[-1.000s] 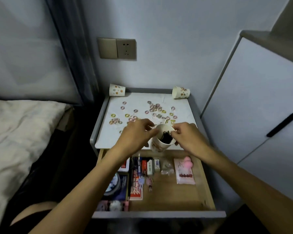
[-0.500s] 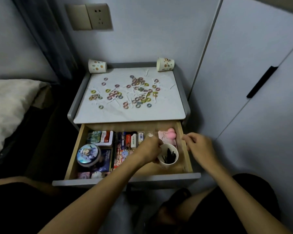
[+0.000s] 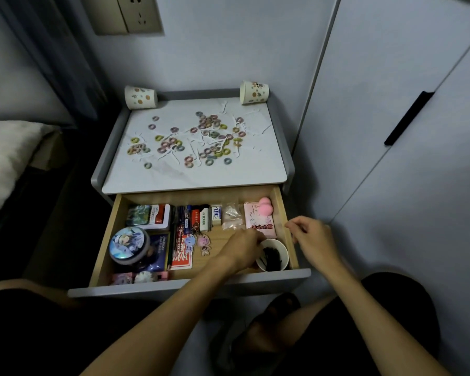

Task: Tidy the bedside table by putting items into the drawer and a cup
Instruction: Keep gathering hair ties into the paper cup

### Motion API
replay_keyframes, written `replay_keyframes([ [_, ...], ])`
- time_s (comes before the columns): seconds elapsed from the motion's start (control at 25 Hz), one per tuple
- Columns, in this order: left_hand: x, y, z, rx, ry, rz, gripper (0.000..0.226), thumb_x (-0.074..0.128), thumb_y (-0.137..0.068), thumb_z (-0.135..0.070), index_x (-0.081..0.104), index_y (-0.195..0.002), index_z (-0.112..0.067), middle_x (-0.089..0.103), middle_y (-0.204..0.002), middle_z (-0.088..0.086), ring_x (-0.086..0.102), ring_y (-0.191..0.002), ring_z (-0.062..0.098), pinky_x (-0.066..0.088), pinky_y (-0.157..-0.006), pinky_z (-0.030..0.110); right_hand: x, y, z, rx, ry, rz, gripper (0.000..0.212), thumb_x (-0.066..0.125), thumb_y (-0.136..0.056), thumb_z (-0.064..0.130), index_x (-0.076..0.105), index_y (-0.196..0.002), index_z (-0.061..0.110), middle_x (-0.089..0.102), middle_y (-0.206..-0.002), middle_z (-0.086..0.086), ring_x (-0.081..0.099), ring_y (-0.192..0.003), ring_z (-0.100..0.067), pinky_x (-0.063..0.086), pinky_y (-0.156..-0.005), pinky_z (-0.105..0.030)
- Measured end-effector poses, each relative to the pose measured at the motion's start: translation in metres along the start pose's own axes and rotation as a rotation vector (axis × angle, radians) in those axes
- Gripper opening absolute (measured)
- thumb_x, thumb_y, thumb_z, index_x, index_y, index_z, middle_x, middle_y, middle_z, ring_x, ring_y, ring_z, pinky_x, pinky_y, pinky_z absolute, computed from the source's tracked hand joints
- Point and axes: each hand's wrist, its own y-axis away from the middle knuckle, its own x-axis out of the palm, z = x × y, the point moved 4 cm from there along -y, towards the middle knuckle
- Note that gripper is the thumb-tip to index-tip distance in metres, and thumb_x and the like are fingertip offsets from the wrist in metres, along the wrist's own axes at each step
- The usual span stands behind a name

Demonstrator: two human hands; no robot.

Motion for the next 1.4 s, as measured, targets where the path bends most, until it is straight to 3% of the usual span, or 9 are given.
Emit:
replay_keyframes([
  [0.12,0.000,0.000,-0.001,0.021,-0.014,0.019,0.026,0.048,-0.097,-0.009,0.069,-0.114,-0.009,0.071,-0.106,0.016,0.070,-0.080,0.026,0.059,-0.074,0.036,0.002,0.000,0.004,-0.012,-0.005,0.005,0.016,0.057,-0.095,0.033,0.070,-0.087,0.028,0.065,-0.065,0.008,0.063,-0.064,-0.009,0.058,-0.068,-0.040],
  [0.32,-0.022,0.008,0.011,0.001,0.036,0.025,0.036,0.053,-0.099,-0.022,0.053,-0.135,-0.012,0.064,-0.126,0.008,0.071,-0.068,0.018,0.060,-0.064,0.033,0.005,-0.001,0.006,-0.024,0.022,-0.015,0.016,0.058,-0.094,0.032,0.071,-0.088,0.025,0.067,-0.067,0.008,0.063,-0.065,-0.008,0.058,-0.068,-0.040],
  [0.44,-0.066,0.019,0.016,0.020,0.102,-0.054,0.033,0.053,-0.099,-0.025,0.055,-0.131,-0.015,0.065,-0.118,-0.001,0.070,-0.071,0.016,0.060,-0.066,0.034,0.006,-0.006,0.015,-0.060,0.033,-0.020,0.017,0.060,-0.094,0.033,0.071,-0.086,0.024,0.065,-0.064,0.010,0.063,-0.062,-0.007,0.056,-0.062,-0.039],
  [0.52,-0.104,0.026,0.021,0.015,0.226,-0.116,0.030,0.055,-0.099,-0.026,0.058,-0.127,-0.015,0.066,-0.114,-0.001,0.071,-0.073,0.016,0.060,-0.066,0.032,0.009,-0.017,0.038,-0.114,0.024,0.010,0.015,0.060,-0.094,0.030,0.073,-0.091,0.022,0.068,-0.072,0.012,0.065,-0.067,-0.004,0.054,-0.058,-0.027],
  [0.64,-0.159,0.034,0.030,-0.018,0.453,-0.205,0.024,0.059,-0.097,-0.024,0.064,-0.118,-0.016,0.071,-0.105,0.001,0.072,-0.071,0.017,0.055,-0.059,0.024,0.012,-0.044,0.091,-0.272,0.064,0.042,0.014,0.060,-0.095,0.024,0.073,-0.098,0.019,0.072,-0.087,0.008,0.067,-0.079,-0.007,0.055,-0.068,-0.027],
  [0.84,-0.225,0.027,0.055,-0.036,0.597,-0.312,0.018,0.057,-0.098,-0.021,0.065,-0.113,-0.017,0.073,-0.101,-0.001,0.072,-0.072,0.017,0.054,-0.056,0.021,0.031,-0.121,0.177,-0.451,0.519,0.040,0.028,0.049,-0.097,0.023,0.062,-0.122,0.024,0.068,-0.114,-0.002,0.064,-0.098,-0.024,0.045,-0.073,-0.030],
  [1.0,-0.258,0.003,0.087,-0.058,0.676,-0.317,0.018,0.057,-0.098,-0.020,0.065,-0.113,-0.015,0.074,-0.099,0.000,0.070,-0.069,0.016,0.054,-0.058,0.022,0.045,-0.219,0.206,-0.443,0.919,0.064,0.043,0.045,-0.095,0.017,0.046,-0.138,0.022,0.063,-0.124,-0.013,0.061,-0.105,-0.032,0.046,-0.079,-0.036],
  [1.16,-0.272,-0.014,0.112,-0.083,0.821,-0.331,0.018,0.062,-0.095,-0.018,0.066,-0.112,-0.014,0.076,-0.089,-0.001,0.071,-0.069,0.017,0.053,-0.055,0.020,0.045,-0.303,0.216,-0.374,1.125,-0.032,0.040,0.048,-0.096,0.021,0.047,-0.136,0.018,0.060,-0.125,-0.013,0.058,-0.111,-0.031,0.044,-0.092,-0.037],
  [1.4,-0.291,-0.025,0.129,-0.041,0.885,-0.361,0.015,0.060,-0.096,-0.019,0.066,-0.110,-0.017,0.075,-0.095,0.002,0.070,-0.070,0.017,0.054,-0.061,0.025,0.052,-0.368,0.222,-0.322,1.428,-0.049,0.029,0.053,-0.092,0.020,0.058,-0.119,0.009,0.065,-0.111,-0.009,0.064,-0.099,-0.027,0.044,-0.080,-0.032],
])
